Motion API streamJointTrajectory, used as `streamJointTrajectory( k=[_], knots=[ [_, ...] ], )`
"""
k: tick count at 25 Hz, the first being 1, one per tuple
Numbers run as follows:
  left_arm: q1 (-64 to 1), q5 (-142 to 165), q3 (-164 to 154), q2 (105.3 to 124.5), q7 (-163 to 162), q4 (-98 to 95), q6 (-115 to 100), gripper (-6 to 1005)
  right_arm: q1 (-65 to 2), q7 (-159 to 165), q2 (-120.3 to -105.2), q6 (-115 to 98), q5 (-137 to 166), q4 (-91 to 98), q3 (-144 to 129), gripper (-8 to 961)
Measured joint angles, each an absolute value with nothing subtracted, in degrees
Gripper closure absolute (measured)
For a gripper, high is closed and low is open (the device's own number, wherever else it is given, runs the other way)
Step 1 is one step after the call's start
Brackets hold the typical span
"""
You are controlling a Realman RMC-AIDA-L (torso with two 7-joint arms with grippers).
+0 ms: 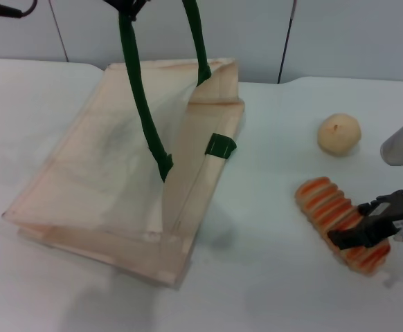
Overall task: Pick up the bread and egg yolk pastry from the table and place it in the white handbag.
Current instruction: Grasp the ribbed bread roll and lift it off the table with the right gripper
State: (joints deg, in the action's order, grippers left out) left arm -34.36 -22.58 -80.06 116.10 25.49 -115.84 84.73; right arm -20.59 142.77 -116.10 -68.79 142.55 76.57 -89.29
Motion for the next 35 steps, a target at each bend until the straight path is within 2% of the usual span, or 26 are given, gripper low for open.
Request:
streamJointTrajectory(
  k=[15, 20, 25, 35],
  knots=[
    [-34.40, -22.59, -80.06, 116.10, 25.49, -115.84, 84.72, 873, -20.80, 142.78, -116.19, -69.86, 142.51, 78.29, -89.74, 193],
    [-34.36, -22.59, -80.00, 116.10, 25.49, -115.84, 84.72, 873, -21.52, 143.43, -116.19, -70.50, 142.56, 78.14, -89.47, 283],
    [-34.36, -22.59, -79.97, 116.10, 25.49, -115.84, 84.66, 873, -22.03, 144.18, -116.19, -70.63, 142.60, 77.90, -89.23, 328],
    [-34.36, -22.59, -79.98, 116.11, 25.49, -115.84, 84.32, 873, -21.88, 144.49, -116.19, -70.28, 142.62, 80.34, -89.12, 368]
  ],
)
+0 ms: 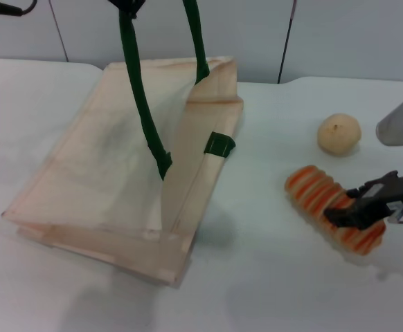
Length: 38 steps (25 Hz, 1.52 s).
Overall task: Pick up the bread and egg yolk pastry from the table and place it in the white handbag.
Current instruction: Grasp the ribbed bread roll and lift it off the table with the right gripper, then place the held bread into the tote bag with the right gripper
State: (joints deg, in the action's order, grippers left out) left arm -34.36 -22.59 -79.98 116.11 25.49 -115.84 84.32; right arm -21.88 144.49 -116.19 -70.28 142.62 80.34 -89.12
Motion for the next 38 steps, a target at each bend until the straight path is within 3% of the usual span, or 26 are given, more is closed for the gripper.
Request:
streamJointTrajectory(
  k=[15, 38],
  knots=[
    [-34.42, -23.79, -80.55, 116.19, 26.10, -115.84, 82.28, 872, -21.88, 143.34, -116.37, -67.87, 136.73, 87.63, -91.82, 526],
    [-35.89, -27.16, -85.13, 116.37, 25.50, -115.84, 77.96, 872, -31.78, 143.22, -116.40, -59.18, 131.78, 80.40, -100.62, 658]
  ],
)
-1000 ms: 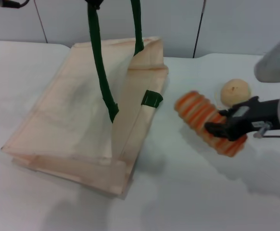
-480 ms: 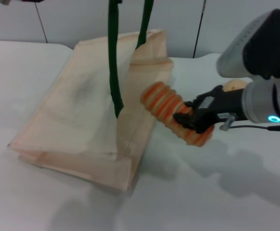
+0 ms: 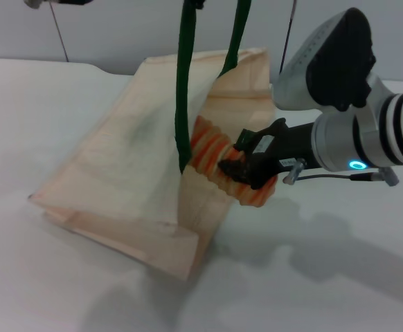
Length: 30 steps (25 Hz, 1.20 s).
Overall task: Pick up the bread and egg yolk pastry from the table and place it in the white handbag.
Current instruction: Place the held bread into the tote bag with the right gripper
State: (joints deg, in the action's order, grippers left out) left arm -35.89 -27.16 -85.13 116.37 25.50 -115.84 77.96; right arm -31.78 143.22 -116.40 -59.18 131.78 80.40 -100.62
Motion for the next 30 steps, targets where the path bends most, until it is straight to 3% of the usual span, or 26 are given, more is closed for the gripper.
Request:
streamJointTrajectory(
  k=[30],
  knots=[
    [-37.64, -27.16, -91.42, 116.36, 23.91, -115.84, 75.57, 873, -40.54, 144.10, -116.46, -49.21, 130.11, 66.44, -103.28, 702]
  ],
)
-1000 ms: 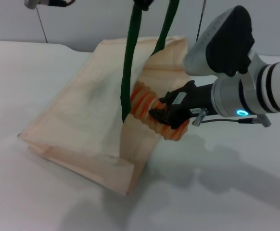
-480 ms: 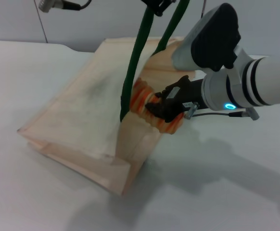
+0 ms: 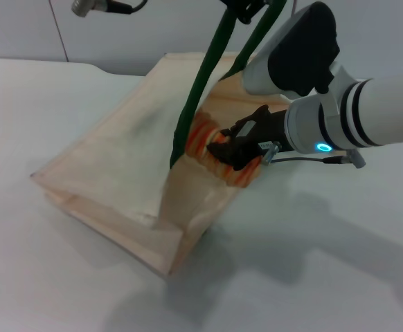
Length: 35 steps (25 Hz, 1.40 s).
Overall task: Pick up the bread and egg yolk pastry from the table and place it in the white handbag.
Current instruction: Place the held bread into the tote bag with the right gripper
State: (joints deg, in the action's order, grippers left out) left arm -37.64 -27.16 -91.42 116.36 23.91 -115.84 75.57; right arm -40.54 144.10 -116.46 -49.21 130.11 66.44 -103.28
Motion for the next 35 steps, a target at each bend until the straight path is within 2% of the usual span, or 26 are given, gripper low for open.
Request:
streamJointTrajectory(
  k=[35],
  knots=[
    [-37.99, -27.13, -93.16, 116.37, 22.93, -115.84, 75.15, 874, -43.86, 145.64, -116.55, -46.03, 130.05, 61.15, -104.06, 722]
  ],
)
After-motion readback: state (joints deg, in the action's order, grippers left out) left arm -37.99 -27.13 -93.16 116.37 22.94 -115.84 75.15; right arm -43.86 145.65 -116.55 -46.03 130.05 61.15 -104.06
